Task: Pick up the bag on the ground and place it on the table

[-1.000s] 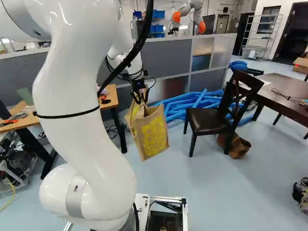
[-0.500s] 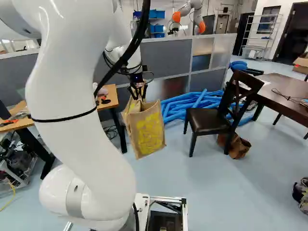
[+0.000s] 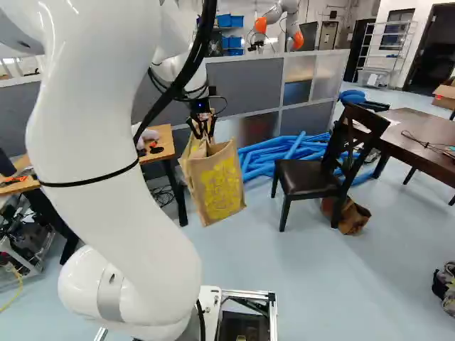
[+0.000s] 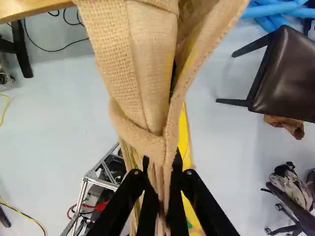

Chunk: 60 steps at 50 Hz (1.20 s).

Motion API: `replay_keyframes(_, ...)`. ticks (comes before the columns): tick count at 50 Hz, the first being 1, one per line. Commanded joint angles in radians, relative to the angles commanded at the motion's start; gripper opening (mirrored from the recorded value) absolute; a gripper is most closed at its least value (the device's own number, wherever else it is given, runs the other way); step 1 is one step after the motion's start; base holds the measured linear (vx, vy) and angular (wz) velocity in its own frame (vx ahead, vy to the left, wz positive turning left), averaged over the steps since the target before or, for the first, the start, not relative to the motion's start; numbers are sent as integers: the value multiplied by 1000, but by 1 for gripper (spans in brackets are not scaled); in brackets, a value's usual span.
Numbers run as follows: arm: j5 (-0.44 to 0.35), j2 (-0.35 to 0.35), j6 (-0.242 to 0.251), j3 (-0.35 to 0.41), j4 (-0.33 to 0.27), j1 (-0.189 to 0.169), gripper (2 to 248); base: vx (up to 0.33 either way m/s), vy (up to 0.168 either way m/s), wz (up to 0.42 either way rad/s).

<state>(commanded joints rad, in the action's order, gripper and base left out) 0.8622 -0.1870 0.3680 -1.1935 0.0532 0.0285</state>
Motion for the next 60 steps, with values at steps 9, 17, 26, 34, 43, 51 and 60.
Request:
replay_keyframes(9,27,11,0,-17,0,0,22,0,0,0)
replay_keyframes(17,51,20,0,-33,0,-1,22,0,0,0)
replay_keyframes(26,78,29,0,-51,0,-1,22,0,0,0)
replay_keyframes(34,102,37,0,-69,0,-1,22,0,0,0)
replay_keyframes(43,130,45,0,-89,0,-2,22,0,0,0)
replay_keyframes(51,156,50,0,-109,0,-2,22,0,0,0)
replay_keyframes(60,186,55,0,-132,0,-3,22,0,0,0)
